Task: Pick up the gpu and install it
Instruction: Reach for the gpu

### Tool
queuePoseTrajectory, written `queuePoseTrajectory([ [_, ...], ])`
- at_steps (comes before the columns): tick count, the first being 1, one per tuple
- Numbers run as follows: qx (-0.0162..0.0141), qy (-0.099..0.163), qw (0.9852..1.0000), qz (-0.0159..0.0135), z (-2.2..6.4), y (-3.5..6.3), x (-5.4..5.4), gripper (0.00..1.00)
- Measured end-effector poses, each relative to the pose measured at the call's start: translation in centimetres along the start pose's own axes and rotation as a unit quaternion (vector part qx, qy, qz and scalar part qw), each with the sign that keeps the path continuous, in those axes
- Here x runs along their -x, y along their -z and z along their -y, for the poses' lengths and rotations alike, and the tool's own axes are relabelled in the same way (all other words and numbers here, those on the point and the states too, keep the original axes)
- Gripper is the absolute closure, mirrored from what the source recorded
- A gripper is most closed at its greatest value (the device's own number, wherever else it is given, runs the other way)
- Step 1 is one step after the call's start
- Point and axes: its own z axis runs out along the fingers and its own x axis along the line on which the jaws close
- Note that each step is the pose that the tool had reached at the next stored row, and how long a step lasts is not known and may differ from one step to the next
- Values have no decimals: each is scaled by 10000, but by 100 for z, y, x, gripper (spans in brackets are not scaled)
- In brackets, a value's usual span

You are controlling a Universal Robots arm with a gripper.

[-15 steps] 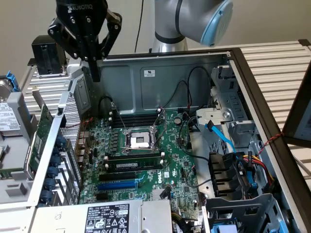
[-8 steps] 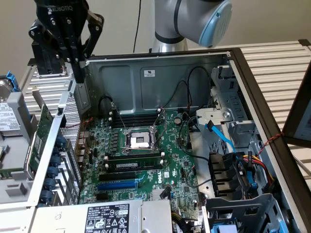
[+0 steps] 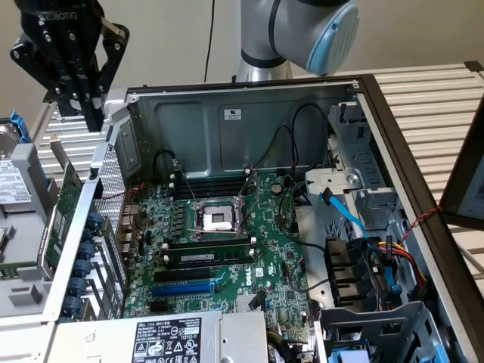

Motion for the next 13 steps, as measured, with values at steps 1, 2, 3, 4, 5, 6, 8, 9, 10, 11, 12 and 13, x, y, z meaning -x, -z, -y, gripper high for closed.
queuePoseTrajectory([
  [1,0,0,10000,0,3,2,-48,89],
  [2,0,0,10000,0,6,3,-94,89],
  [3,0,0,10000,1,10,5,-136,89],
  [4,0,0,10000,0,13,7,-182,89],
  [5,1,0,10000,0,16,9,-228,89],
  [6,3,0,10000,0,20,10,-274,89],
  [8,5,0,10000,0,28,13,-365,89],
  [9,7,0,10000,0,32,15,-410,89],
  [10,7,0,10000,0,36,17,-455,89],
  [11,8,0,10000,0,39,18,-500,89],
  [12,9,-1,10000,0,43,20,-547,89],
  [13,9,-1,10000,0,47,21,-592,89],
])
